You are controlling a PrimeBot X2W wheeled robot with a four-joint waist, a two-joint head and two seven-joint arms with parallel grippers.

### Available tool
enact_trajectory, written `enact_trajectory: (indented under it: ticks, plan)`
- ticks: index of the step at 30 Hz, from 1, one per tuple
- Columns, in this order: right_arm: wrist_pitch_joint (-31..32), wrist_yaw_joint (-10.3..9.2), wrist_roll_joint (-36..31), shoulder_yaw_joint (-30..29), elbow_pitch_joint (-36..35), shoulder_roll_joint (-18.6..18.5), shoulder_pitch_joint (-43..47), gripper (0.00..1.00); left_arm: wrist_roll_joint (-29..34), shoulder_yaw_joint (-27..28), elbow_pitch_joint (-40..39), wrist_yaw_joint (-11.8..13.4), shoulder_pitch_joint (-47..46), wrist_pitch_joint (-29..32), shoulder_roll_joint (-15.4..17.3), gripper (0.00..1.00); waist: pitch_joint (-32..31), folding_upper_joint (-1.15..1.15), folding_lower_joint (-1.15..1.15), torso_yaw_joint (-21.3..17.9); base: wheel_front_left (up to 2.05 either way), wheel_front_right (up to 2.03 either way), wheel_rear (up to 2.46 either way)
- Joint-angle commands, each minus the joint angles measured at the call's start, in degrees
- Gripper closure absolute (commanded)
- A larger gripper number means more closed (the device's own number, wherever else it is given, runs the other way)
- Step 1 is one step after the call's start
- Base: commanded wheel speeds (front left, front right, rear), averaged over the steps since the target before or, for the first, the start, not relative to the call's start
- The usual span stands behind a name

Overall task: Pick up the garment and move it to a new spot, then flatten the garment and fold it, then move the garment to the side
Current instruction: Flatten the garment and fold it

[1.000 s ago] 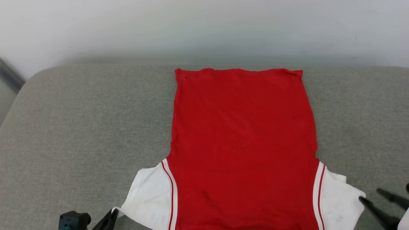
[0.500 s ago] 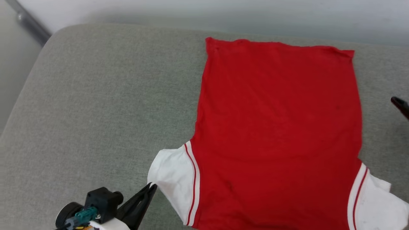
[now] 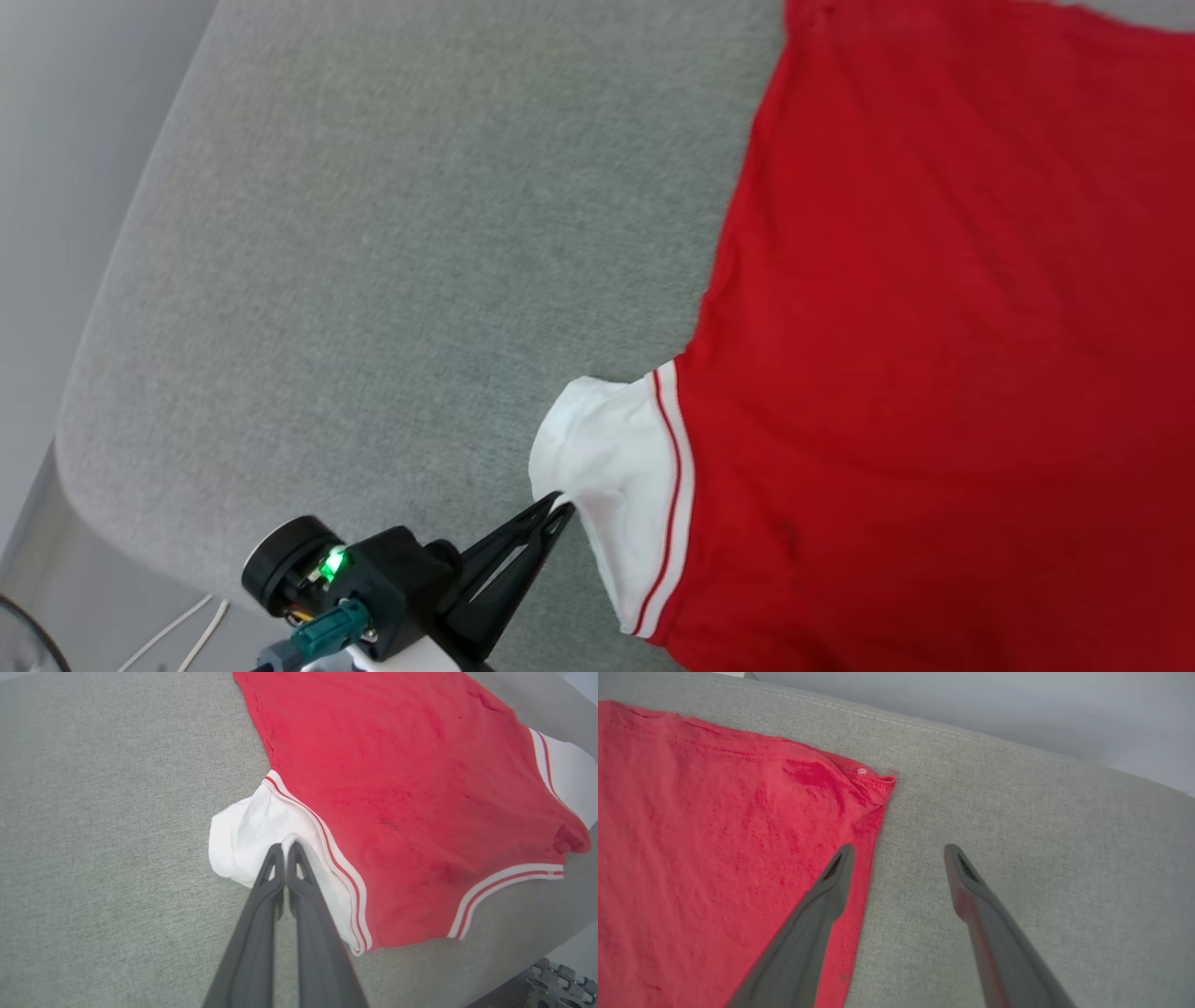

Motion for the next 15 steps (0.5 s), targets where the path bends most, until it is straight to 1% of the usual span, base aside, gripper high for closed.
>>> enact_trajectory:
  ticks: [1,3,8,12,15]
  plan:
    - [1.06,-0.02,-1.83,-1.27,0.45,0.57,-1.65,0.00,0.38,-0.05,-0.35,-0.29,-1.01,0.00,-0.69,1.00,4.24,0.00,-0.02,4.12,0.00,0.00,0.00]
    - [3.09,-0.02,-5.14,-3.90,0.87,1.47,-3.44,0.00,-0.62,-0.07,-0.92,-0.94,-1.57,-1.15,-2.20,1.00,5.41,0.00,-0.02,5.25,0.00,0.00,0.00]
    - [7.12,-0.02,-10.89,-7.54,0.27,3.51,-4.23,0.00,-0.58,0.14,-0.41,-2.01,-2.74,-2.88,-3.29,1.00,7.05,0.00,-0.02,7.03,0.00,0.00,0.00]
    - [9.79,-0.01,-12.74,-8.75,-0.80,4.91,-2.24,0.00,-1.25,0.87,-0.15,-2.33,-3.01,-5.29,-4.61,1.00,7.73,0.00,-0.02,7.80,0.00,0.00,0.00]
    - [12.00,-0.01,-13.10,-8.86,-1.63,5.83,-0.43,0.00,-0.89,1.16,0.96,-2.73,-2.99,-6.47,-4.47,1.00,8.15,0.00,-0.02,8.12,0.00,0.00,0.00]
